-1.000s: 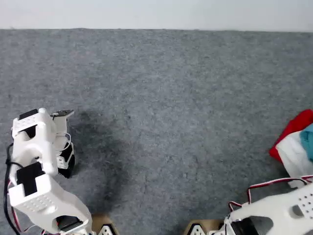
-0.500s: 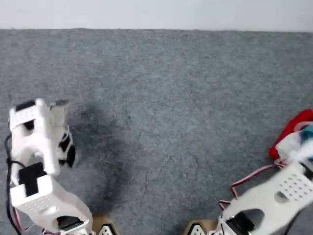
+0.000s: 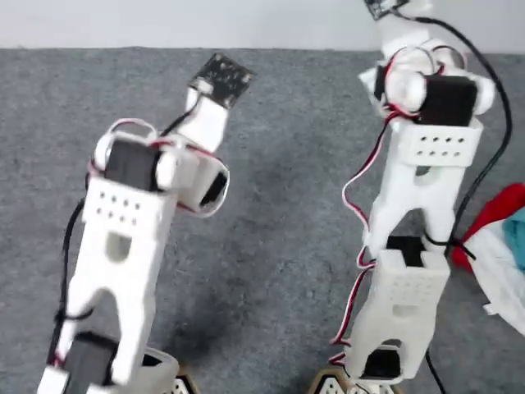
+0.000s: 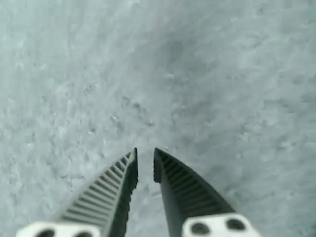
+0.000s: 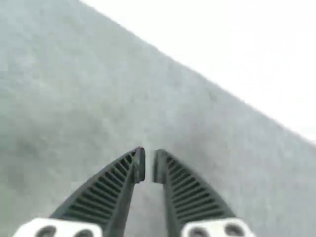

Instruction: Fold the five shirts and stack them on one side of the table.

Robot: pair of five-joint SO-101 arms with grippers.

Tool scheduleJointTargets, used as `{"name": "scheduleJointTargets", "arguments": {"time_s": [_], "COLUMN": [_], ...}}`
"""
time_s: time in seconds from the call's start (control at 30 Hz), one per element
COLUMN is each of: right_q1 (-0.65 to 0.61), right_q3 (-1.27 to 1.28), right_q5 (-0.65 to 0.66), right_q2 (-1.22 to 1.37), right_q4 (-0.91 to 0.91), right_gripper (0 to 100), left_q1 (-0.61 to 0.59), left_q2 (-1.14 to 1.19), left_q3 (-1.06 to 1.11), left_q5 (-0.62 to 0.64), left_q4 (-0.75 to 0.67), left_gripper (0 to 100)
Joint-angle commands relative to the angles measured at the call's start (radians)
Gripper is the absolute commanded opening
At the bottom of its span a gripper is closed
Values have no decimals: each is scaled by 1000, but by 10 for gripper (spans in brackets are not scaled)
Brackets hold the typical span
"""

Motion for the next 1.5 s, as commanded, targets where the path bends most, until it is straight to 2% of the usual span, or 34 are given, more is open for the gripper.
{"name": "scheduleJointTargets", "arguments": {"time_s": [0.0,0.13,0.27,0.33,0.5,0.6,0.73,0.9,1.03,1.17,1.23,1.33,1.37,1.47], "right_q1": [-53,-108,-160,-165,-205,-231,-223,-219,-219,-234,-263,-280,-280,-283], "right_q3": [100,526,1103,1372,2027,2368,2673,2941,3112,3119,3118,3118,3118,3118], "right_q5": [-104,-319,-374,-377,-374,-376,-374,-370,-370,-376,-371,-371,-371,-376], "right_q2": [-136,-349,-581,-713,-1136,-1386,-1650,-1911,-2134,-2328,-2344,-2313,-2315,-2331], "right_q4": [47,44,5,-113,-510,-665,-782,-786,-780,-638,-567,-472,-455,-447], "right_gripper": [7,8,9,9,8,8,8,8,8,8,9,9,9,9], "left_q1": [23,-11,-132,-157,-239,-258,-292,-368,-393,-393,-394,-400,-400,-400], "left_q2": [-178,-338,-500,-574,-764,-861,-944,-1040,-1183,-1384,-1499,-1645,-1637,-1591], "left_q3": [104,295,519,668,977,1082,1199,1377,1521,1636,1701,1759,1759,1765], "left_q5": [15,14,14,14,-12,-57,-61,-63,-64,-80,-109,-153,-164,-172], "left_q4": [32,18,-140,-255,-388,-419,-466,-568,-586,-578,-557,-451,-413,-428], "left_gripper": [54,39,13,13,13,13,13,13,13,13,13,13,13,13]}}
